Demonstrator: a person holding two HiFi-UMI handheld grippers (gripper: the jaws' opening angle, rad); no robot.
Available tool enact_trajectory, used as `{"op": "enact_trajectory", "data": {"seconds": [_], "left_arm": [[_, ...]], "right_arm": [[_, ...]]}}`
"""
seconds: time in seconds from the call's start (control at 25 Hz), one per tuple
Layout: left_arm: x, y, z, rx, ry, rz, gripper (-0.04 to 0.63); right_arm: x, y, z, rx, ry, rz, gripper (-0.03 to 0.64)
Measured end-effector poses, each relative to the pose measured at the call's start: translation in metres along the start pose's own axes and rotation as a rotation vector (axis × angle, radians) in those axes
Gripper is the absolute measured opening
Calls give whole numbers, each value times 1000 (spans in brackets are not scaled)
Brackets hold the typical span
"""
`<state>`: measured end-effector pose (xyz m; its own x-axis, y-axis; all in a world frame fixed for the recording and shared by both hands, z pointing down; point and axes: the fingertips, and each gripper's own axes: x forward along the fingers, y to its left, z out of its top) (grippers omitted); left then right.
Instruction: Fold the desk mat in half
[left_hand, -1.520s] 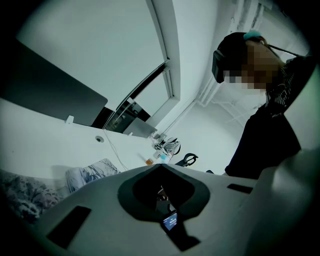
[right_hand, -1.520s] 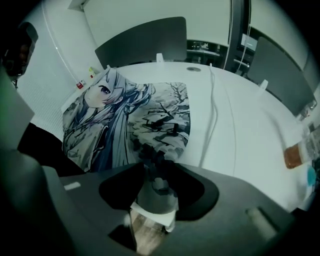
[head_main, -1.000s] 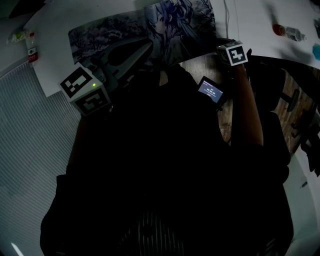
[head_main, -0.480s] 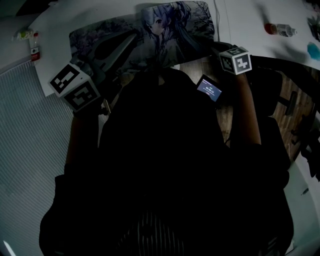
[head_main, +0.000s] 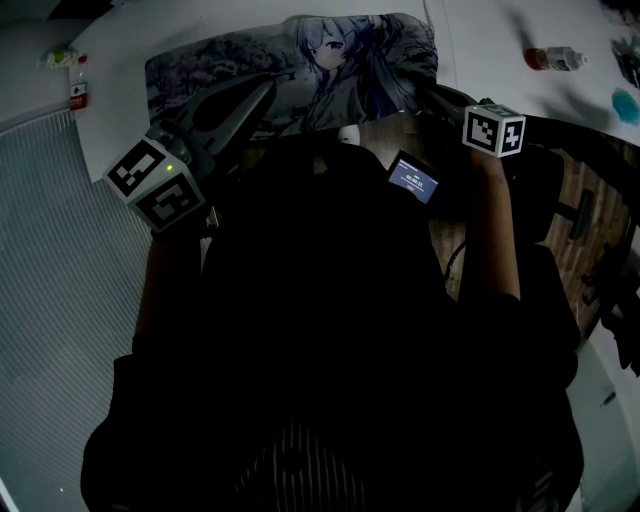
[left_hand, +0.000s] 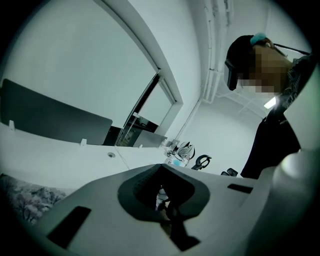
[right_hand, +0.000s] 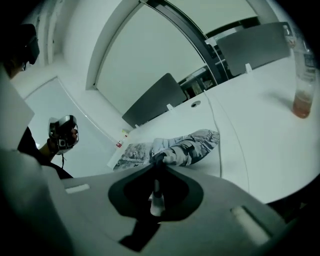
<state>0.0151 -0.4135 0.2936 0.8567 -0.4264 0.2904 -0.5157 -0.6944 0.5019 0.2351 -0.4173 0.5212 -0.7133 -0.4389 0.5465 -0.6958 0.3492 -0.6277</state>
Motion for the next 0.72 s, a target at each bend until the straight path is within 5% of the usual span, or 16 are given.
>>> {"op": "enact_trajectory", "data": {"seconds": [0.56,0.72], "left_arm": [[-40,22,-22,-20,-67,-66,8],[-68,40,-33,-31,-90,-76,8]], "right_arm": [[1,22,-2,-4,-15,-66,21],[-1,9,-5,60,-33,-152,21]]}}
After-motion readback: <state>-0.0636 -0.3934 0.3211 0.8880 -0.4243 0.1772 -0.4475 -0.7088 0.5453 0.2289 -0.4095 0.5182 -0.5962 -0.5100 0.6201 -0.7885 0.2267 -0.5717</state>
